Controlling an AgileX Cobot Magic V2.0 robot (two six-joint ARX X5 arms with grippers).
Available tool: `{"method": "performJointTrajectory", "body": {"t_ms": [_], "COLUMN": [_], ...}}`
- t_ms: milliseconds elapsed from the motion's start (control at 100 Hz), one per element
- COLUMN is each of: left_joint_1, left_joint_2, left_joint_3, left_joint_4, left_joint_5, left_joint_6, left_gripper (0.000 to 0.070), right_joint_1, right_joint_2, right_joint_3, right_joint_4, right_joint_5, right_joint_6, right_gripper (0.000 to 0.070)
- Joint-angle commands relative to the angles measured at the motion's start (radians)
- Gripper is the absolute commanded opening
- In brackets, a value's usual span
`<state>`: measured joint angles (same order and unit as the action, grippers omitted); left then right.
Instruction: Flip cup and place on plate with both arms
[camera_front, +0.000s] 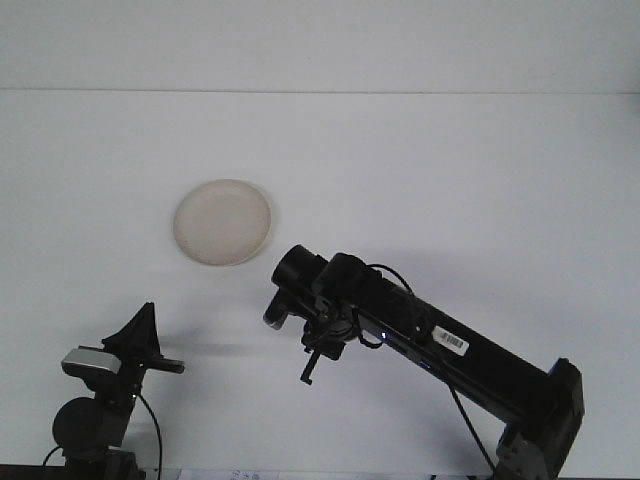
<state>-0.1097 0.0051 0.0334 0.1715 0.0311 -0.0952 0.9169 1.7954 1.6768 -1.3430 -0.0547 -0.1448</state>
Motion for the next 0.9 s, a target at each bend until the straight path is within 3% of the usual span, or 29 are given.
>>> {"method": "performJointTrajectory", "body": {"t_ms": [0, 660, 710, 830, 890], "left_joint_1": [-0.001, -0.001, -0.001, -0.001, -0.001], "left_joint_2": [-0.002, -0.002, -0.002, -0.002, -0.002], "left_joint_3": [-0.019, -0.019, -0.019, -0.019, -0.019], "left_joint_4": [0.01, 0.01, 0.01, 0.01, 0.01], "left_joint_5": [0.003, 0.003, 0.003, 0.003, 0.003], "left_joint_6": [-0.003, -0.003, -0.003, -0.003, -0.003], "left_gripper": [0.0015, 0.0015, 0.0015, 0.0015, 0.0015], "right_joint_1": [0.012, -0.012, -0.013, -0.017, -0.017], "right_joint_2": [0.031, 0.106, 0.106, 0.106, 0.106], "right_joint_3": [0.026, 0.024, 0.024, 0.024, 0.024], "right_joint_4": [-0.027, -0.026, -0.026, -0.026, -0.026], "right_joint_5": [-0.001, -0.035, -0.035, -0.038, -0.053], "right_joint_6": [-0.013, -0.046, -0.047, -0.047, -0.047], "right_gripper": [0.0, 0.0013, 0.0039, 0.0183, 0.0201]}}
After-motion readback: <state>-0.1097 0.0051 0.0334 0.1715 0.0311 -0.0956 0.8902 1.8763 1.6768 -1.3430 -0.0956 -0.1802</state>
